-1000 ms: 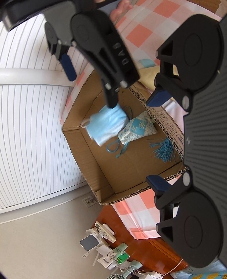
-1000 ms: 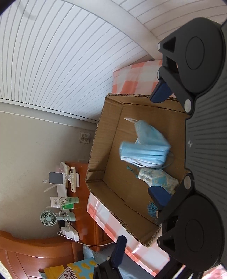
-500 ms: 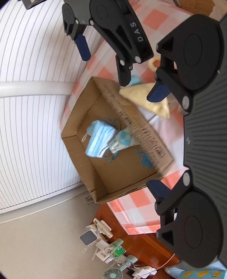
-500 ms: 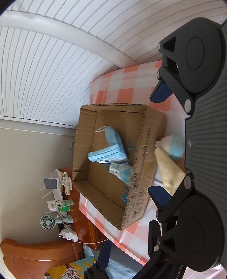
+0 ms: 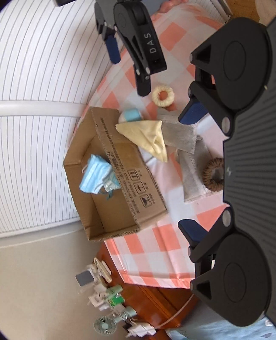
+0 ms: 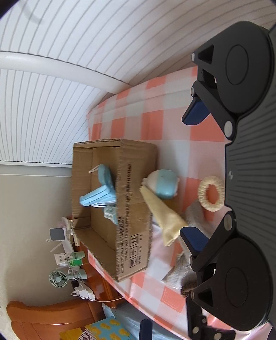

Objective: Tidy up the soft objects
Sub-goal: 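Move the left gripper back toward the white-and-red bandage strip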

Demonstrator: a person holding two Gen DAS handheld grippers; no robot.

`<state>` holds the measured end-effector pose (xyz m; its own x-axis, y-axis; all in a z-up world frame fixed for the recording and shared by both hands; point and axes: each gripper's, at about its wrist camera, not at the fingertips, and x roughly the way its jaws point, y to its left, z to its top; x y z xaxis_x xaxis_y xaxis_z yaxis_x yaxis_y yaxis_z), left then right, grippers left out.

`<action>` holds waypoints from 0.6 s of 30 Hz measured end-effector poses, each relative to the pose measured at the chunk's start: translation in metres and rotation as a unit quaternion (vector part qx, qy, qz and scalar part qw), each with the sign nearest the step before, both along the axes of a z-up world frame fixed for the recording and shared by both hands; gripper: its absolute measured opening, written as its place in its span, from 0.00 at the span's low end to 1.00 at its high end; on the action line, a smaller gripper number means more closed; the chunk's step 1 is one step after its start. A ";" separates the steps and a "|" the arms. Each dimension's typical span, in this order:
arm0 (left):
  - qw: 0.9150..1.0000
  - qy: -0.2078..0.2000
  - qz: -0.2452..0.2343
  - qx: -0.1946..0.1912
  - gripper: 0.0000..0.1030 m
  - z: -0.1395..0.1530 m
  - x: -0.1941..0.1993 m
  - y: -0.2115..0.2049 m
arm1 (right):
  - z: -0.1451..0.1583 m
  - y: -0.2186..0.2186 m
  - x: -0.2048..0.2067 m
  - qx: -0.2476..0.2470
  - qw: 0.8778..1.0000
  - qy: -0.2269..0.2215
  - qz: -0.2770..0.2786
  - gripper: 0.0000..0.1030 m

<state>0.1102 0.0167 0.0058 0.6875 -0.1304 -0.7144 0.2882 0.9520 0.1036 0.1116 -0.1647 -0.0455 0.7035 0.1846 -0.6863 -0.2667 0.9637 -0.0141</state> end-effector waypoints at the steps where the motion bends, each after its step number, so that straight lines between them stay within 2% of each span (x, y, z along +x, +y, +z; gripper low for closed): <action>1: 1.000 -0.004 0.006 0.003 0.93 -0.003 -0.004 0.000 | -0.006 0.000 -0.002 0.001 1.000 0.004 0.000 1.00; 10: 1.000 0.015 0.009 -0.018 0.93 -0.025 -0.022 0.002 | -0.055 0.012 -0.002 -0.055 0.998 0.036 -0.020 1.00; 13: 1.000 0.022 0.009 -0.020 0.93 -0.031 -0.025 0.003 | -0.059 0.008 -0.001 -0.038 0.998 0.041 -0.022 1.00; 18: 0.999 0.041 0.008 -0.014 0.93 -0.045 -0.028 0.006 | -0.059 0.008 -0.001 -0.039 0.998 0.041 -0.013 1.00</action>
